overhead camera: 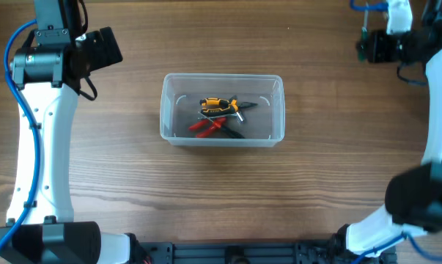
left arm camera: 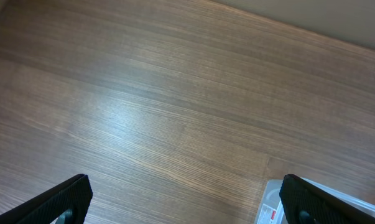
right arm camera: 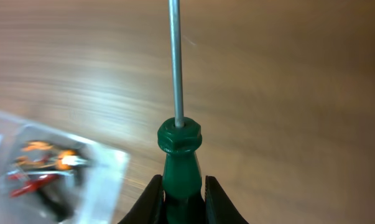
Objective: Pack container
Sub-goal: 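Lift the green screwdriver and carry it over the container, then lower the green screwdriver into the container and release it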
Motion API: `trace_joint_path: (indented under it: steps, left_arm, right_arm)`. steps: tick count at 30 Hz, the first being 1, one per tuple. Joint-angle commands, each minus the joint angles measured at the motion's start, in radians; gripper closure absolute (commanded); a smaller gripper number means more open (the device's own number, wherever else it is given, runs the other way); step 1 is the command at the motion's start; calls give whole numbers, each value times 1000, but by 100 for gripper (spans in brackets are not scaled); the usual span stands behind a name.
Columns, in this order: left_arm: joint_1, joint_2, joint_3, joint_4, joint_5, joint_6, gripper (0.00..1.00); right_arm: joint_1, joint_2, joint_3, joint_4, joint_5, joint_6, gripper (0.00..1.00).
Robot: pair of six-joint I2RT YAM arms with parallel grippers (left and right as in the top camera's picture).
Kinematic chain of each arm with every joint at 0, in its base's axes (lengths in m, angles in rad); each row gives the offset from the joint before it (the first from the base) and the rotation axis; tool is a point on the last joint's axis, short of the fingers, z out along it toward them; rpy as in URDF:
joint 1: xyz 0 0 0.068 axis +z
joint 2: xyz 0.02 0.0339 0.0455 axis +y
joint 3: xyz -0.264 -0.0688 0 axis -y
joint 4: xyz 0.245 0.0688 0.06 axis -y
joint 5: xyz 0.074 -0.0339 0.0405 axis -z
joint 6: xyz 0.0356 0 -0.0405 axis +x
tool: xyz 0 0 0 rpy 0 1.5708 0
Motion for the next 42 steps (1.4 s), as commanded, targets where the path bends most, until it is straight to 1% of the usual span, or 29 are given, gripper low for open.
trace_joint_path:
  steps: [1,6,10,15,21,29,36,37,38,40,42]
  left_arm:
    - [3,-10,4,0,3,-19,0]
    - [3,-10,4,0,2,-19,0]
    - [3,-10,4,0,2,-19,0]
    - [3,-10,4,0,2,-19,0]
    - [3,-10,4,0,3,-19,0]
    - [3,-10,4,0,2,-19,0]
    - [3,-10,4,0,2,-19,0]
    - [3,-10,4,0,2,-19,0]
    - [3,-10,4,0,2,-19,0]
    - [3,-10,4,0,2,-19,0]
    - [3,-10,4,0,2,-19,0]
  right_arm:
    - [116,-94,13,-6,-77,-116,95]
    - [296,-134,13,-23,-53,-196,90]
    - [435,-120,-10,-28,19,-239,93]
    - [567,-65,-48,-33,121,-268,94]
    - [626,45,-103,-36,149,-289,95]
    - [630,249,-134,-77,148,-310,96]
    - [630,354,-142,-84,148,-310,96]
    - [630,356,-142,-84,148,-309,93]
    - [630,360,-143,-82,148,-308,83]
    - [630,361,-143,-75,148,-308,73]
    - [630,361,-143,-73,148,-307,70]
